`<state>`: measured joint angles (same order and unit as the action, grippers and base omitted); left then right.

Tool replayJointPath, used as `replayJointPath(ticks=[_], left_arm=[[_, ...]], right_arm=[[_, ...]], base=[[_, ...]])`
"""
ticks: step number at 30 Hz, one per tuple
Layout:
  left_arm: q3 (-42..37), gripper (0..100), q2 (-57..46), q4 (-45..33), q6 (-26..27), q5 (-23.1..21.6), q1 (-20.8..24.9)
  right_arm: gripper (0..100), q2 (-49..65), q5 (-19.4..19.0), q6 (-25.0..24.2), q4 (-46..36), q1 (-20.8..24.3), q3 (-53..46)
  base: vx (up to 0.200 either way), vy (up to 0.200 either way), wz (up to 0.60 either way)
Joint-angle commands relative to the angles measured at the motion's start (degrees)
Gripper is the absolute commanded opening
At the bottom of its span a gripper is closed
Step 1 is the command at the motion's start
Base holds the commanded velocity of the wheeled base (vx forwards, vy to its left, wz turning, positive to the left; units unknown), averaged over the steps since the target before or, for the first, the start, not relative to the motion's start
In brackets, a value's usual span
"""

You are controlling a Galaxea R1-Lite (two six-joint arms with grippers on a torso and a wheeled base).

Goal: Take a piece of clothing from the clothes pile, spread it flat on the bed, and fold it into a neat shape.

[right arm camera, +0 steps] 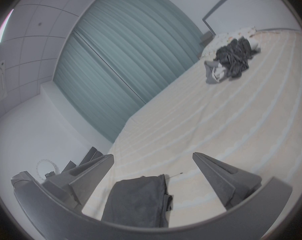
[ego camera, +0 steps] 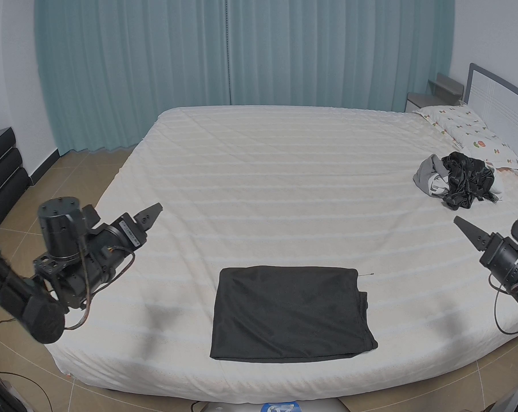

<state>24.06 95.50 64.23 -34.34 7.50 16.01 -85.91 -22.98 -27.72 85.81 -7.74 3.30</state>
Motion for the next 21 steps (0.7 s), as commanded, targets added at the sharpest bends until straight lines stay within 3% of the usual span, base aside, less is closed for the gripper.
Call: replayJointPath(ticks=[1, 2, 4, 7, 9, 10, 11, 12, 16, 21], left_arm=[[-8.95, 100, -20.62, 0.10, 7.09, 4.28, -0.80], [-8.95, 100, -20.62, 0.10, 7.09, 4.28, -0.80], [-11.23, 100, -25.45, -2.27, 11.05, 6.92, -0.80], [-13.52, 100, -30.11, -3.94, 12.54, 9.03, -0.54], [-14.31, 100, -33.63, -6.49, 13.51, 10.70, -0.27], [-14.31, 100, -34.07, -6.93, 13.60, 10.96, -0.27], [-14.40, 100, -36.17, -10.53, 13.69, 12.89, -0.36], [-14.40, 100, -36.61, -11.15, 13.69, 13.24, -0.36], [-14.31, 100, -46.55, -23.01, 14.04, 15.44, -0.19], [-14.31, 100, -54.98, -33.65, 15.09, 15.88, -0.71]], right_arm=[[100, 23.94, -0.40, 4.87, -10.75, -4.12, -3.22], [100, 23.94, -0.40, 4.87, -10.75, -4.12, -3.22], [100, 34.32, -0.93, 5.05, -22.44, -3.77, -2.51], [100, 44.69, -2.16, 5.13, -37.12, -3.51, -0.23], [100, 52.86, -3.30, 5.22, -52.32, -2.37, 3.90], [100, 53.91, -3.39, 5.22, -54.43, -2.10, 4.69], [100, 59.80, -3.48, 5.40, -67.26, 0.53, 9.35], [100, 60.68, -3.48, 5.40, -69.37, 1.24, 10.06], [100, 74.04, -3.04, 14.10, -101.10, 12.40, 18.58], [100, 79.23, -2.95, 16.65, -106.20, 11.70, 17.70]], base=[[0.000, 0.000, 0.00], [0.000, 0.000, 0.00], [0.000, 0.000, 0.00], [0.000, 0.000, 0.00], [0.000, 0.000, 0.00], [0.000, 0.000, 0.00], [0.000, 0.000, 0.00], [0.000, 0.000, 0.00], [0.000, 0.000, 0.00], [0.000, 0.000, 0.00]])
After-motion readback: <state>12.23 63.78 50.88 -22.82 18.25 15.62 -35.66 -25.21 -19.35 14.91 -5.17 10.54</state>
